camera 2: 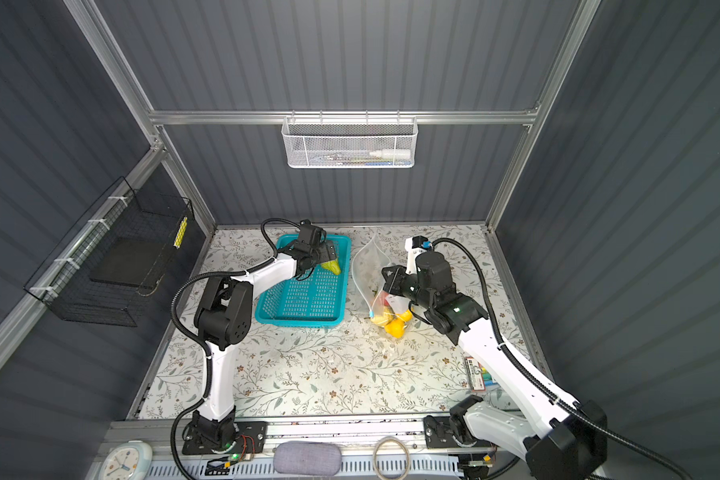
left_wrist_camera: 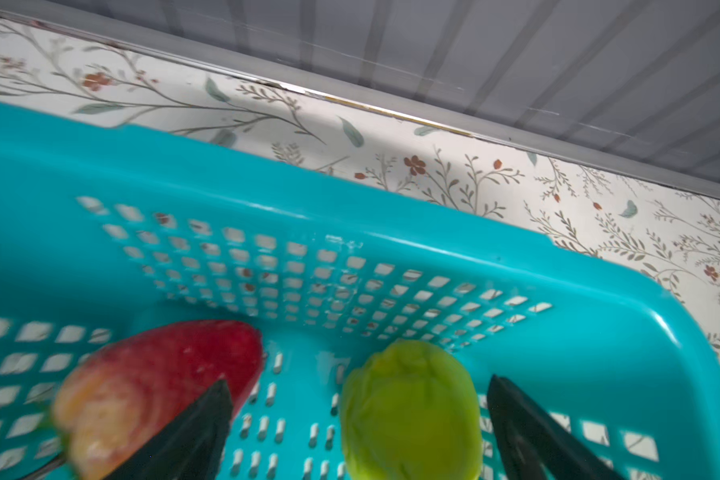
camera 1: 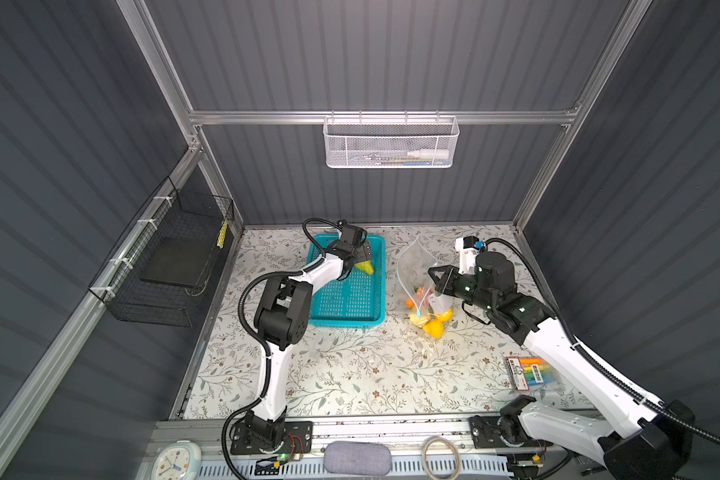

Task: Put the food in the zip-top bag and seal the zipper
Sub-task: 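Move the left gripper back into the basket above the green chayote, then lower the left gripper onto the green chayote and grasp it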

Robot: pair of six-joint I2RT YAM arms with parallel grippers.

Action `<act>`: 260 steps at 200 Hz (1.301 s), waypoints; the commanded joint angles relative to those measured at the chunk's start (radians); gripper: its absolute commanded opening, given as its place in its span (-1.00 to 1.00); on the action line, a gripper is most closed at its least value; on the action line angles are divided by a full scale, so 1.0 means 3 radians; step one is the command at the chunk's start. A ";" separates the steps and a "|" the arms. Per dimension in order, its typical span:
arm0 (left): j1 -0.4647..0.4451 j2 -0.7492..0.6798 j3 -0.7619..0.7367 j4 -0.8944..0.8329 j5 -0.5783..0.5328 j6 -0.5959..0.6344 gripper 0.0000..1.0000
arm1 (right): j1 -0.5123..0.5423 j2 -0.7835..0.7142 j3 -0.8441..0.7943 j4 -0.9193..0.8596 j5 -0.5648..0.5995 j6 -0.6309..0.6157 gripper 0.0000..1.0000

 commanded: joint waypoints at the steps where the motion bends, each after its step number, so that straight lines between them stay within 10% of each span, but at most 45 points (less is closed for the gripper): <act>1: -0.0009 0.0141 0.0164 -0.0161 0.0256 0.0066 0.89 | -0.0020 -0.0006 -0.0030 0.0052 0.0014 -0.0050 -1.00; 94: -0.0009 0.0500 0.0386 -0.0375 0.0256 0.0151 0.78 | -0.0035 -0.0002 -0.0018 0.0032 -0.0008 -0.0049 -1.00; 158: -0.0005 0.0434 0.0298 -0.0295 0.0296 0.0190 0.30 | -0.0039 0.0001 -0.0008 0.0018 -0.0007 -0.0043 -1.00; 260: -0.0008 -0.0925 -0.0558 0.0084 0.0629 0.0133 0.19 | -0.0041 0.0014 -0.0013 0.0030 -0.0019 -0.0023 -1.00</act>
